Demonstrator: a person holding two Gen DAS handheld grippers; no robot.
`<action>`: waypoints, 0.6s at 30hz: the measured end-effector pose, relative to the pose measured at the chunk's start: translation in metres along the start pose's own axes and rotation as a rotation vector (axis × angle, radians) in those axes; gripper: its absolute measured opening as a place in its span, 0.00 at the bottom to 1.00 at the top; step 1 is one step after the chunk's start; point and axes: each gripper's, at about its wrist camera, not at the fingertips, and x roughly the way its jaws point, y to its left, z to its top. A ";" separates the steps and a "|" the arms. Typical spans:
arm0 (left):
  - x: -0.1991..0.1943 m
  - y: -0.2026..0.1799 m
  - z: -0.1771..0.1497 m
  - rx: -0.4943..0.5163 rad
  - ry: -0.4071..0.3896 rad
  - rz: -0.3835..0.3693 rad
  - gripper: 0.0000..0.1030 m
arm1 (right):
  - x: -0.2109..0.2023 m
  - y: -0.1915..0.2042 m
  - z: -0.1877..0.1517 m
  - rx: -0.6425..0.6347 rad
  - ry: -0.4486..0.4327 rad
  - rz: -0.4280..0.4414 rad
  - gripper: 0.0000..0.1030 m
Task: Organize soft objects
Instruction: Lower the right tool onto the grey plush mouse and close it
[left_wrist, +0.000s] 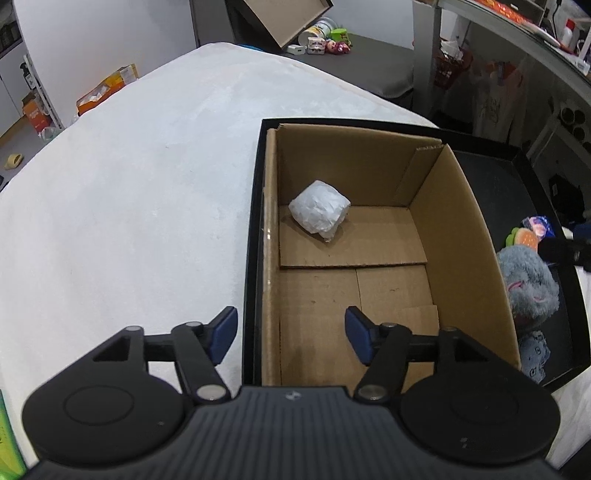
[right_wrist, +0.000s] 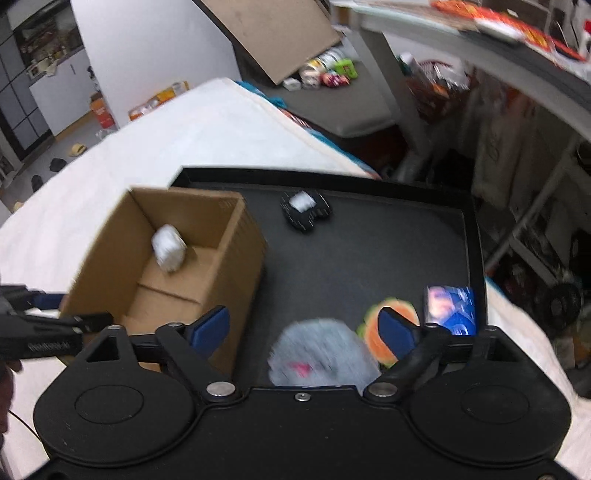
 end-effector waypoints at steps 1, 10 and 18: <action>0.001 -0.002 0.000 0.004 0.004 0.001 0.65 | 0.002 -0.003 -0.004 0.008 0.009 -0.005 0.88; 0.007 -0.015 0.002 0.048 0.027 0.025 0.69 | 0.025 -0.020 -0.035 0.049 0.075 -0.012 0.95; 0.013 -0.025 0.004 0.075 0.046 0.051 0.70 | 0.040 -0.011 -0.050 0.005 0.071 -0.033 0.95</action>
